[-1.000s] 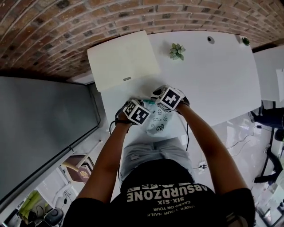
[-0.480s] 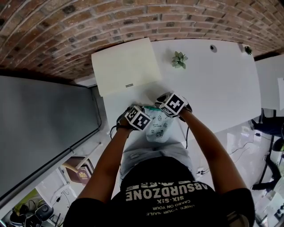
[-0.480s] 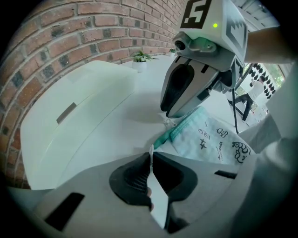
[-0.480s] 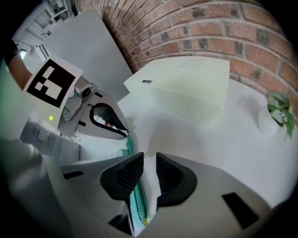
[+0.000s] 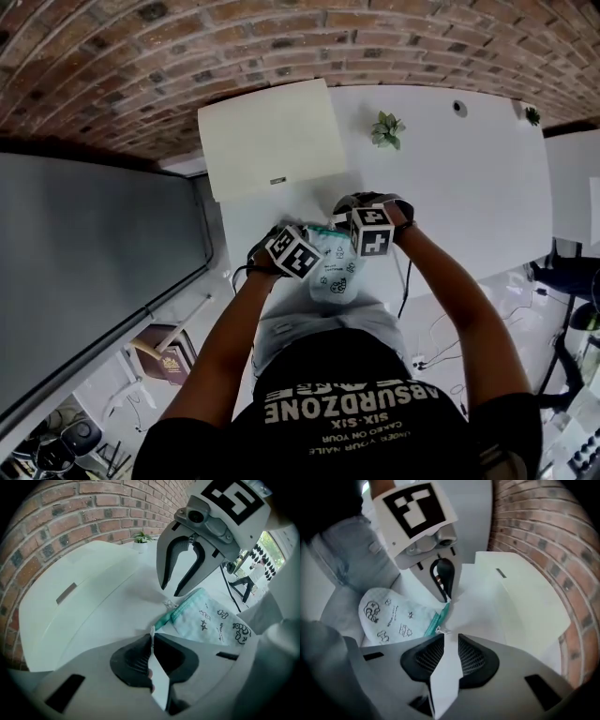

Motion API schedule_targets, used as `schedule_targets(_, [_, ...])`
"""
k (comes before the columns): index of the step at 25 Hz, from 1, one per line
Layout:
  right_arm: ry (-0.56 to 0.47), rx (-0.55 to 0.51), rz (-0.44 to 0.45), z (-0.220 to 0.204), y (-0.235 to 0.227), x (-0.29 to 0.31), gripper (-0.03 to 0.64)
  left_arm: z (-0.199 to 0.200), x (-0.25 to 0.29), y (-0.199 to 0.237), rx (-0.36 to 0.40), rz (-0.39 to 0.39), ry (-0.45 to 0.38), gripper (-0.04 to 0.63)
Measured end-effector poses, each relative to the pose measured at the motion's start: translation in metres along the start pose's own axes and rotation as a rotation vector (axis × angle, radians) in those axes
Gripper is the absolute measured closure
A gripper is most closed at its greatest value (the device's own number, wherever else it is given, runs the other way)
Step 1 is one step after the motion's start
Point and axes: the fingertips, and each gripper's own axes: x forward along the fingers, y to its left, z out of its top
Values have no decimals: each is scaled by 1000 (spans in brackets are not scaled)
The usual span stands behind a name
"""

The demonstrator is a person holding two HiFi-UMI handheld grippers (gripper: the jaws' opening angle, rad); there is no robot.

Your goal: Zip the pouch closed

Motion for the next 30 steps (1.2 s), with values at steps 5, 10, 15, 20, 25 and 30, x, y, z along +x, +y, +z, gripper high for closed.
schedule_targets(5, [99, -259, 29, -3, 9, 9, 532, 0, 0, 0, 2, -2, 4, 572])
schedule_targets(10, [114, -360, 43, 1, 13, 17, 536, 1, 0, 0, 2, -3, 7, 572])
schedule_targets(15, [137, -391, 57, -3, 16, 21, 586, 1, 0, 1, 19, 9, 17, 572])
schedule_targets(20, [116, -380, 68, -9, 22, 19, 611, 0, 0, 2, 15, 5, 21, 572])
schedule_targets(25, [102, -313, 61, -12, 25, 18, 615, 0, 1, 2, 26, 11, 29, 572])
schedule_targets(30, [73, -231, 44, -12, 25, 12, 617, 0, 2, 1, 29, 17, 33, 572])
